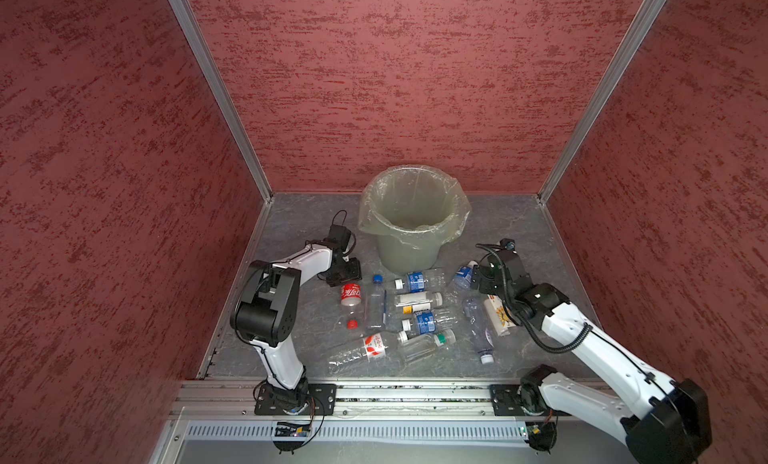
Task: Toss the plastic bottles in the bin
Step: 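Close the left gripper on the cola bottle and lift it, then carry the cola bottle over the bin and open the left gripper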
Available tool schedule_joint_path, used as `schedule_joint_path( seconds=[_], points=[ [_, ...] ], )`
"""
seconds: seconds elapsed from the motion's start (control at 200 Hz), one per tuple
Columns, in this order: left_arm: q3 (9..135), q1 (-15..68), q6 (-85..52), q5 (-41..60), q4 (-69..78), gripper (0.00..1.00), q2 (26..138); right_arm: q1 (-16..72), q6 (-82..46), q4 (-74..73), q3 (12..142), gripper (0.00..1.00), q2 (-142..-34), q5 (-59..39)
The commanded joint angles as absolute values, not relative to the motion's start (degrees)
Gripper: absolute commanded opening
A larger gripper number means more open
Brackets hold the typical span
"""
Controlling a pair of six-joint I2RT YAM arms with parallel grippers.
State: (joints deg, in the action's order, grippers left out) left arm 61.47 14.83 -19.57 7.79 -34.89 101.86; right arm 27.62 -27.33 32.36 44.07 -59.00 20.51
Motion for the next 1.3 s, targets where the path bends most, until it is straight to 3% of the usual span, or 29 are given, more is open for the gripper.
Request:
schedule_joint_path(
  seconds=[0.0,0.16,0.301,0.536,1.067,1.293],
  points=[
    [59.8,16.31,-19.34,6.73,-40.03,0.55,105.16,27.95,-27.25,31.11,43.17,0.99,-57.92,19.96],
    [59.13,15.93,-19.76,6.14,-39.48,0.4,102.84,27.95,-27.27,31.11,43.17,0.99,-57.7,19.78],
    [57.0,15.45,-20.82,4.24,-36.87,0.38,95.63,27.9,-27.15,31.07,43.14,0.99,-57.64,19.36],
    [52.59,15.06,-21.89,-7.78,-34.72,0.33,76.5,27.94,-27.33,30.28,42.87,0.99,-58.35,18.73],
    [41.64,17.64,-21.8,-9.28,-21.25,0.34,37.58,27.94,-27.07,29.53,42.31,0.99,-57.22,18.76],
    [48.22,18.57,-20.47,-6.39,-22.96,0.35,35.17,27.95,-27.03,29.62,42.38,0.99,-57.05,18.73]
  ],
)
